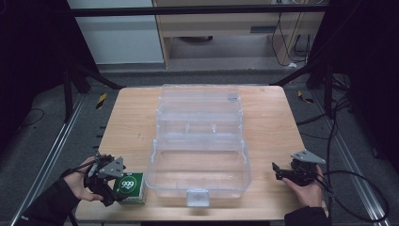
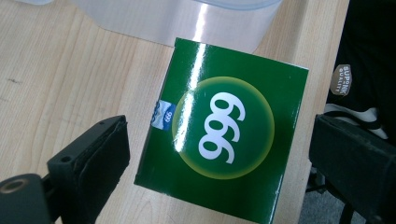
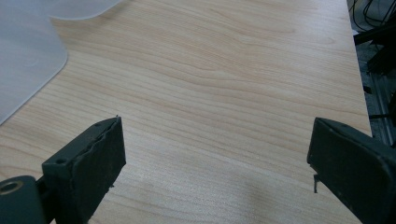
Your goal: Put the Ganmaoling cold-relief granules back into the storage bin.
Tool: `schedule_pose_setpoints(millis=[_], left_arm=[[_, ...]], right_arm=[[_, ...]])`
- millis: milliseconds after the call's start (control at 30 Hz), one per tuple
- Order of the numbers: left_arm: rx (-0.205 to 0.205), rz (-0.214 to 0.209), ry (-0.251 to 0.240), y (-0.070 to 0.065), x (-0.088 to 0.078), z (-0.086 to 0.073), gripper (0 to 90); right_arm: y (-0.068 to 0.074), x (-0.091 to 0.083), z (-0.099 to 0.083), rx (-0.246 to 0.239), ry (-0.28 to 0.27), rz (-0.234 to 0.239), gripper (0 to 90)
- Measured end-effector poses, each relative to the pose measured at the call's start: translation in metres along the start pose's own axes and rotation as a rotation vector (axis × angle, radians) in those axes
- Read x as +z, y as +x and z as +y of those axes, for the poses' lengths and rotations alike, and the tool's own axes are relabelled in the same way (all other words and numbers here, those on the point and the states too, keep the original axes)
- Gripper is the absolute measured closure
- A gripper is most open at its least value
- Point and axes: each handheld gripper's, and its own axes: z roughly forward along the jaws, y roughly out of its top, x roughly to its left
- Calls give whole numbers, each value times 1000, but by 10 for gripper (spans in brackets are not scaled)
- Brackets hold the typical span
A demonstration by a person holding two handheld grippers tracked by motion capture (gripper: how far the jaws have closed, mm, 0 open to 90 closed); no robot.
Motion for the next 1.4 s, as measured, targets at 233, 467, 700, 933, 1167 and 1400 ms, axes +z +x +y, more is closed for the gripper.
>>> schedule_pose_setpoints(millis=[233, 467, 700, 933, 1167, 1400], left_arm=[[14, -23, 17, 0, 9, 3, 37], [30, -31, 44, 1, 18, 4, 35], [36, -47, 76, 4, 28, 4, 37], [43, -68, 100, 7, 35, 4, 54], [49, -80, 114, 7, 37, 5, 76], [43, -86, 109, 9, 34, 5, 130]], right_arm=[[0, 1, 0, -3, 7, 3, 44], [1, 2, -1, -5, 13, 4, 42], [1, 3, -1, -16, 21, 10, 41], [2, 4, -1, -20, 27, 14, 41], [3, 5, -2, -22, 35, 20, 43], [3, 5, -2, -27, 38, 22, 45]])
